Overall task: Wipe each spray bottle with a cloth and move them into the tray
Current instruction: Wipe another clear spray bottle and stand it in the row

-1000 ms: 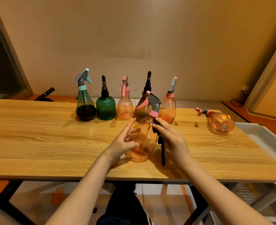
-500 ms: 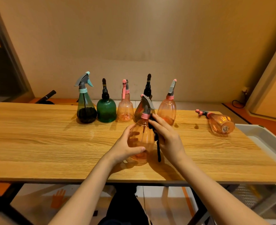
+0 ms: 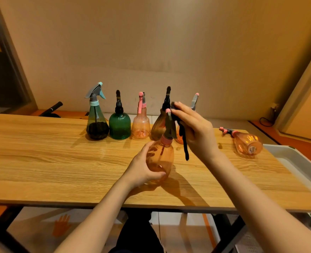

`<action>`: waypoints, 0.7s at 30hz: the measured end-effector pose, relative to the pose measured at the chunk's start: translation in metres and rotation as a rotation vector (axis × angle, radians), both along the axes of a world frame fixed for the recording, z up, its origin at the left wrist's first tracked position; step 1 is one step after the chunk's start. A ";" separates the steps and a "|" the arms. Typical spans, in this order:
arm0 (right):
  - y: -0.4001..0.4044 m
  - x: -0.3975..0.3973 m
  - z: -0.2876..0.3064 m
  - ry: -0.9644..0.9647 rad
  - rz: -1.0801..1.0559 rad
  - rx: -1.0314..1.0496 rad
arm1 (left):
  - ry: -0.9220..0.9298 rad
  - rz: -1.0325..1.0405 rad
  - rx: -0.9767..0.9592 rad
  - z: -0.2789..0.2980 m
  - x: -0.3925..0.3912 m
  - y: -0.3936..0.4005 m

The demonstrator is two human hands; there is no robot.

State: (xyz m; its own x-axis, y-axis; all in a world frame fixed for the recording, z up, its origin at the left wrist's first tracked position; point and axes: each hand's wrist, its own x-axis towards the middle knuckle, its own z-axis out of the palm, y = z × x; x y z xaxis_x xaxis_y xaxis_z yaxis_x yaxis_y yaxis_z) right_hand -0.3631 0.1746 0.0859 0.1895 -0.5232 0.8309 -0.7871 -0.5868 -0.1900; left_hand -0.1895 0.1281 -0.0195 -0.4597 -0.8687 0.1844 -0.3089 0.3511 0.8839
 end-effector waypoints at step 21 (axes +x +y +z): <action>-0.013 0.006 0.011 -0.018 0.124 0.285 | 0.000 0.038 0.000 -0.003 0.002 0.003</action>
State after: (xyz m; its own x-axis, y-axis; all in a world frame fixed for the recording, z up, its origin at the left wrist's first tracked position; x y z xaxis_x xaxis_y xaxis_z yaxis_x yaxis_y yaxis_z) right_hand -0.3567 0.1615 0.0970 0.2529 -0.7092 0.6581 -0.7078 -0.5994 -0.3738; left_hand -0.1879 0.1308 -0.0223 -0.4262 -0.8856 0.1847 -0.3222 0.3393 0.8837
